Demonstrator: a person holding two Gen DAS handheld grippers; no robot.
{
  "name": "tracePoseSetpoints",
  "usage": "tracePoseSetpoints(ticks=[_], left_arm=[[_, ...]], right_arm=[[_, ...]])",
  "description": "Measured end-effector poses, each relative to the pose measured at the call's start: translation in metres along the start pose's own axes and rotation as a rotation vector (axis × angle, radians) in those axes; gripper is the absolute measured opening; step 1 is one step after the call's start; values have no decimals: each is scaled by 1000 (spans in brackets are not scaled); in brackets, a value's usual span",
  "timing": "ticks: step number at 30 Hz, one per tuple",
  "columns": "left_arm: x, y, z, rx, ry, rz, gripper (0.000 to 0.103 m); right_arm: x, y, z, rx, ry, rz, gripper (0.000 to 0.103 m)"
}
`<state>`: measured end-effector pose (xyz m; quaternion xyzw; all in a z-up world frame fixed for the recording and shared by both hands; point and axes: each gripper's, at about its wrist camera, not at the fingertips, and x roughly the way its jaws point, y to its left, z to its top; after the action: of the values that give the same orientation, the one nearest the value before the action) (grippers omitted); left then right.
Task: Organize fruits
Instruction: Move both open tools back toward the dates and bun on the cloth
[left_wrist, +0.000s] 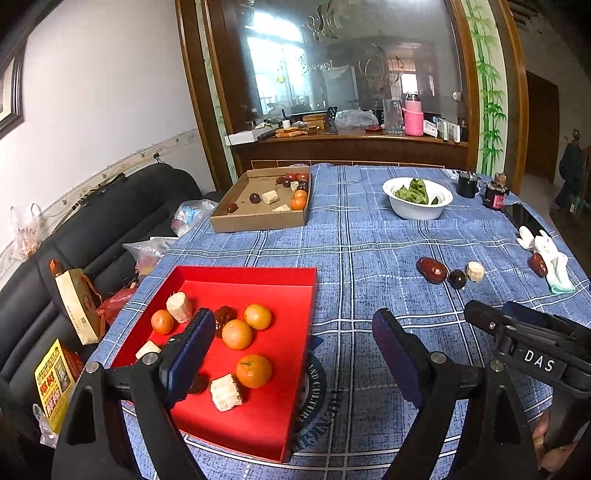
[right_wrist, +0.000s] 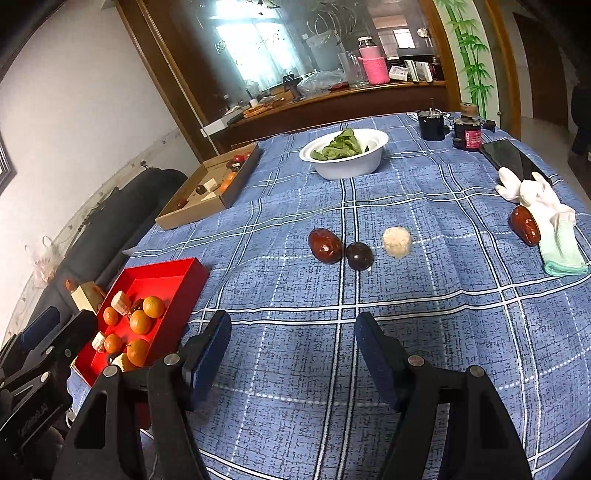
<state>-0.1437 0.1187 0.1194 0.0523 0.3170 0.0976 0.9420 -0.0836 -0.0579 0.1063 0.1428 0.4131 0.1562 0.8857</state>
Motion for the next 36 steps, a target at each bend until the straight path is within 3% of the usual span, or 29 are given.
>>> tracePoseSetpoints(ticks=[25, 36], left_arm=[[31, -15, -7, 42, 74, -31, 86], [47, -15, -8, 38, 122, -61, 86]], right_arm=[[19, -17, -6, 19, 49, -10, 74], [-7, -59, 23, 29, -8, -84, 74]])
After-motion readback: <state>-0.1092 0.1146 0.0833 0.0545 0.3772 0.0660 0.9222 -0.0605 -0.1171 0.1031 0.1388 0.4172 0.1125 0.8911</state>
